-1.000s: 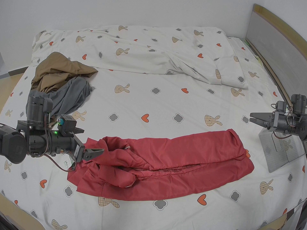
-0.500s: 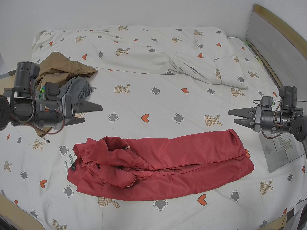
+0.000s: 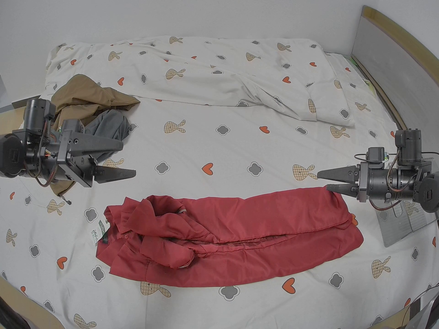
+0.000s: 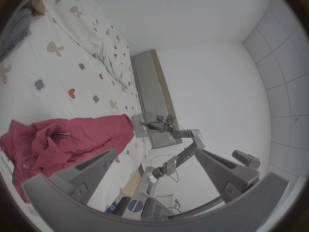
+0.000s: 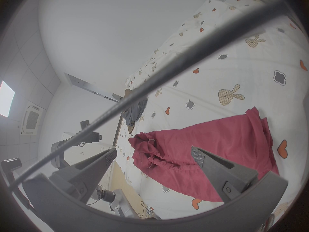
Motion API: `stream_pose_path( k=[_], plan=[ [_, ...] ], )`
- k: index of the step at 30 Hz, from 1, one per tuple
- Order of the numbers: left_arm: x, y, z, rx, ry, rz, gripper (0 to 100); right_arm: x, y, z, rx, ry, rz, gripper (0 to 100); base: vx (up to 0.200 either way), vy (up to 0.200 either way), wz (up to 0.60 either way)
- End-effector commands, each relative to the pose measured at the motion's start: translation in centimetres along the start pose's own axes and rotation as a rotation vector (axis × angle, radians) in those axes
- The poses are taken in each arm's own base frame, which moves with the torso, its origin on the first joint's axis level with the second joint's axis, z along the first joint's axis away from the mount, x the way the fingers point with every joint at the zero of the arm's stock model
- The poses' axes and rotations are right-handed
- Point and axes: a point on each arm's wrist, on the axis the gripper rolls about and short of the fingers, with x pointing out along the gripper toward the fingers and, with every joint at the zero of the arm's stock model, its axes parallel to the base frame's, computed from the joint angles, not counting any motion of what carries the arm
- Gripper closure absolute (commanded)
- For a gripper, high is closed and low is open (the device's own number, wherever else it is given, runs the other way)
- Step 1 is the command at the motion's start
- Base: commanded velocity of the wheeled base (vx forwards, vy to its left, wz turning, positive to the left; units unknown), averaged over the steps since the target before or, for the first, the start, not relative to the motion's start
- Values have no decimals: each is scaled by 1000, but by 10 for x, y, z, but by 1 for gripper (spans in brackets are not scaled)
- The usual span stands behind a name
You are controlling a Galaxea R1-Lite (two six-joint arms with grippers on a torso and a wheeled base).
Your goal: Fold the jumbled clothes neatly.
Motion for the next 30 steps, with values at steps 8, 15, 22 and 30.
stream_pose_path(
  k=[8, 15, 22, 30],
  plan=[
    [-11, 159, 16, -160, -73, 321, 0, -6, 17, -14, -7, 17, 17, 0, 0, 0, 0],
    [-5, 172, 26, -132, -69, 325, 0, -6, 18, -14, -8, 17, 19, 0, 0, 0, 0],
    [13, 192, 22, -145, -42, 395, 0, -6, 18, -15, -9, 19, 21, 0, 0, 0, 0],
    [31, 196, 17, -132, -1, 386, 0, -4, 18, -17, -6, 30, 22, 0, 0, 0, 0]
  ],
)
